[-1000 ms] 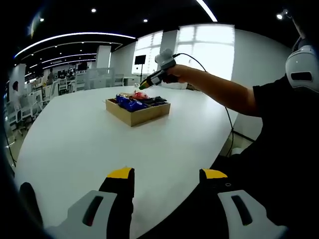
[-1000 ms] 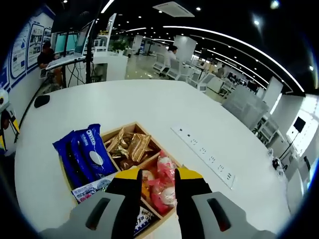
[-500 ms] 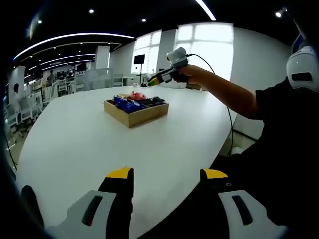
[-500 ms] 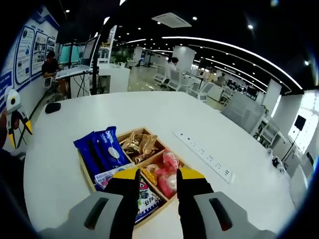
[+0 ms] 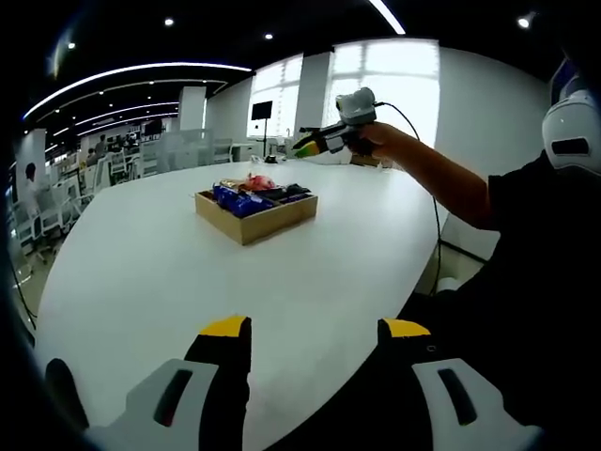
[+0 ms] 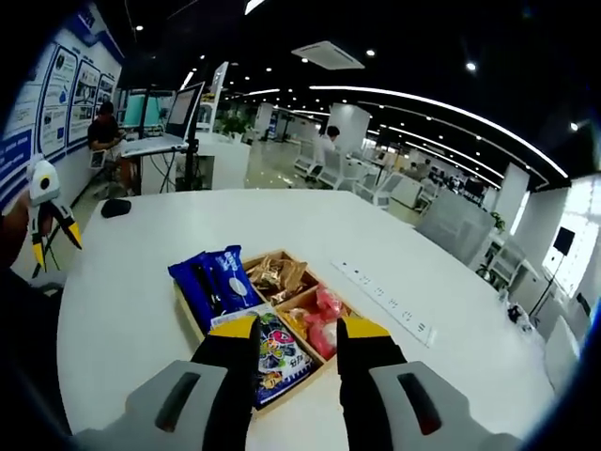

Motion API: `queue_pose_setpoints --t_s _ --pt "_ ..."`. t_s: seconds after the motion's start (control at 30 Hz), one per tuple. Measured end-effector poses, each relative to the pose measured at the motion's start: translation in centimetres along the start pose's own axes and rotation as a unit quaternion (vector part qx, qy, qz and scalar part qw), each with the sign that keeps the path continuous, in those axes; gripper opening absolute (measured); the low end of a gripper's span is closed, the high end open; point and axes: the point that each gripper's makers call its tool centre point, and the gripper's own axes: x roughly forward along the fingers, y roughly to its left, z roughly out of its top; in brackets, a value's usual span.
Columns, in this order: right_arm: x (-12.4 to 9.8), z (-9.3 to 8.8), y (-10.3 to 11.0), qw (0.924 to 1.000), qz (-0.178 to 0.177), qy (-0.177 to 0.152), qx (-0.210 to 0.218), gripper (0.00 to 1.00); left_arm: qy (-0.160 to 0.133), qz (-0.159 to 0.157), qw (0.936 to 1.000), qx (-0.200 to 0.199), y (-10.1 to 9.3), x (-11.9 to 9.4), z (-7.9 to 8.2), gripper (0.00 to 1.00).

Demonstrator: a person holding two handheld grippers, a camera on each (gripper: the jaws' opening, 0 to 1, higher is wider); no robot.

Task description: Pick up the scattered marshmallows, QQ candies, Oreo cookies, and mixed nuts on the table and sort them into separate containers

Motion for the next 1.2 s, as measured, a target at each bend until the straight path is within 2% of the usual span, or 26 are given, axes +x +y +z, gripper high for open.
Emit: queue_pose_setpoints --t_s 0.33,0.4,0.67,0.97,1.2 --pt "-2.6 -0.4 1.4 0.9998 0.008 -0.015 -0.007 0.3 0.002 0.004 1.0 0.006 0.0 -0.2 0.4 0.59" --pt "-3.9 -0.3 1.8 0.9996 0.006 -0.022 -0.012 0.3 0.001 0.008 0.9999 0.006 0.0 -0.5 0.6 0.59" --pt "-6.1 -0.5 2.3 0.9991 0.005 -0.037 -0.017 0.31 -0.003 0.015 0.9998 0.008 0.3 -1.1 1.0 0.59" --pt "-8.8 -1.1 5.2 0.9979 0.01 -0.059 -0.022 0.31 -0.011 0.03 0.9995 0.008 0.9 -1.7 1.4 0.58" --pt "-12.0 -1.6 8.2 0.995 0.014 -0.096 -0.022 0.31 -0.02 0.039 0.999 0.007 1.4 -2.0 1.7 0.58"
